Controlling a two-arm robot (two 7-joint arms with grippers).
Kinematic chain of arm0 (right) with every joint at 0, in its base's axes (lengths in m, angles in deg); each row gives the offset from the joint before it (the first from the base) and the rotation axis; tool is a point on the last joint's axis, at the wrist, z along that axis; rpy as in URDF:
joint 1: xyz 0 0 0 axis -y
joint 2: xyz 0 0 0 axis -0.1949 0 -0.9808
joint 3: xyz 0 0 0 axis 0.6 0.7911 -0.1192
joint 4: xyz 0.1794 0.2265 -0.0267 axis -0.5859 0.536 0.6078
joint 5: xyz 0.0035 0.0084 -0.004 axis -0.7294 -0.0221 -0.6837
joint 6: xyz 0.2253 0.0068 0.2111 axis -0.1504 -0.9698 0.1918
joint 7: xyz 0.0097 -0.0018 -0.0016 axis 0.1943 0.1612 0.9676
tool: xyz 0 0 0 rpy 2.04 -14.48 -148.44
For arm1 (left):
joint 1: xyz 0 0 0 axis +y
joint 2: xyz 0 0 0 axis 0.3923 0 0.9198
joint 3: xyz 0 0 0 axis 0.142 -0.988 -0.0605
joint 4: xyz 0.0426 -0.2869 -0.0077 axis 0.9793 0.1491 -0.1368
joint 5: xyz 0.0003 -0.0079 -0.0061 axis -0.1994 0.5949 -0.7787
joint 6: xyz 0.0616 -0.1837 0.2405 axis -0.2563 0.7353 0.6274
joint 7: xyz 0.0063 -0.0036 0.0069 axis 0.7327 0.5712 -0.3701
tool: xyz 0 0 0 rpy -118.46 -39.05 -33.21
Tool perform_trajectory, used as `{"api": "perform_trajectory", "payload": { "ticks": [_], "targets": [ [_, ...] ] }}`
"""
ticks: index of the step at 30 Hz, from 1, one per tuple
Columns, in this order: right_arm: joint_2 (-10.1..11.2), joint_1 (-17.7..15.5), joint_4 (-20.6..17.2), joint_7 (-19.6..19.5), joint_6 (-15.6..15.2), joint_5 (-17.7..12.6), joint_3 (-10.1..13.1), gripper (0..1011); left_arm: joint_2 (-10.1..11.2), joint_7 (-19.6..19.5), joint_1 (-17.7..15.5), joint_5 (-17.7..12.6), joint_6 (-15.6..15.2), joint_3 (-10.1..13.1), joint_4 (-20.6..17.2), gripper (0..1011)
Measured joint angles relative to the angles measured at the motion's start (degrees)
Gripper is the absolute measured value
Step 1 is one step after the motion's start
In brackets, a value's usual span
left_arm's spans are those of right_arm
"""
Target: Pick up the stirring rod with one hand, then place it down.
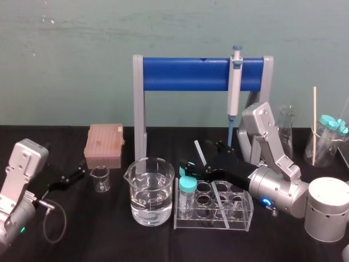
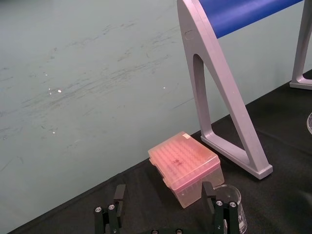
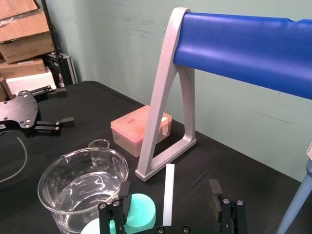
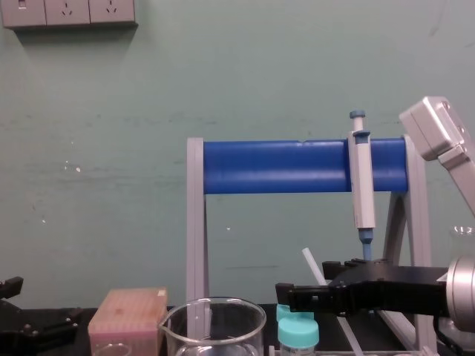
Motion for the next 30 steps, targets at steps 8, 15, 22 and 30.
{"api": "perform_trajectory", "payload": {
  "ticks": [8,15,22,30],
  "targets": [
    [0.04,-0.02,-0.05,0.00,0.02,-0.17,0.00,982,0.00,0.00,0.00,0.00,0.00,0.00,0.00,1000],
    [0.07,-0.06,-0.10,-0.01,0.05,-0.30,0.02,812,0.00,0.00,0.00,0.00,0.00,0.00,0.00,1000],
    [0.10,-0.10,-0.14,-0.01,0.05,-0.34,0.02,594,0.00,0.00,0.00,0.00,0.00,0.00,0.00,1000],
    [0.11,-0.11,-0.17,-0.01,0.05,-0.37,0.02,346,0.00,0.00,0.00,0.00,0.00,0.00,0.00,1000]
  ]
}}
